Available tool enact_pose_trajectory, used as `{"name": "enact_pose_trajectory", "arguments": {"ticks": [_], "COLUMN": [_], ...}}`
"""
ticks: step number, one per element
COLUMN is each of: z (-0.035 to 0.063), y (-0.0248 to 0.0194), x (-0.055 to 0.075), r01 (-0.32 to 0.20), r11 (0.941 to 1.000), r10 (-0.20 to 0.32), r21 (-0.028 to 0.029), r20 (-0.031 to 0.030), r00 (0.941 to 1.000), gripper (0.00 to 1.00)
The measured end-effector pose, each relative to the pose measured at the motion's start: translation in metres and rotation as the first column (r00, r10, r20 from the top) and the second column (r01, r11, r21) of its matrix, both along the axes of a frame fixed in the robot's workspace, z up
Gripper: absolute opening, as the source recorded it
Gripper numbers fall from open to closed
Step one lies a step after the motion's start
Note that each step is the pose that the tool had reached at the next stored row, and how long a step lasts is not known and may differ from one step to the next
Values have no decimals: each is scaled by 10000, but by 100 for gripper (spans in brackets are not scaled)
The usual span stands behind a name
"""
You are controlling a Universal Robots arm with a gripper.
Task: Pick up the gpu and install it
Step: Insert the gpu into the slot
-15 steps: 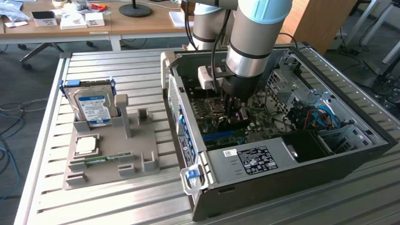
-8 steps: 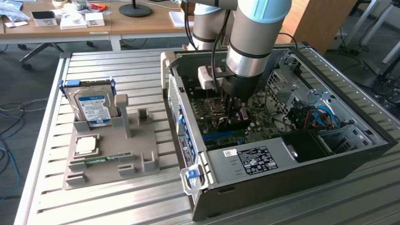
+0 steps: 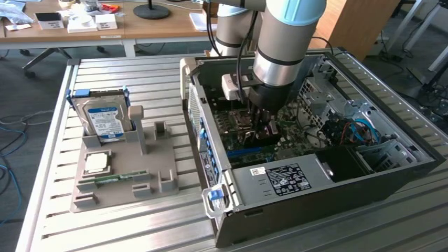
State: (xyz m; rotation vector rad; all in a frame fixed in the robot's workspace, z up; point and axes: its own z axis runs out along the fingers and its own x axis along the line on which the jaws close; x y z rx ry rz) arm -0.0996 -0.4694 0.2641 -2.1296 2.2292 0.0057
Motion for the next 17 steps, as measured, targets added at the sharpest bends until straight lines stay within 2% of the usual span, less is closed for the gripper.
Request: {"name": "enact_pose_trajectory", "arguments": {"ticks": [17], "z": [-9], "y": [4], "x": [10], "r01": [17], "r11": [10000], "r10": [-17], "r21": [-29], "r20": [-14], "r00": [10000], "gripper": [27]}}
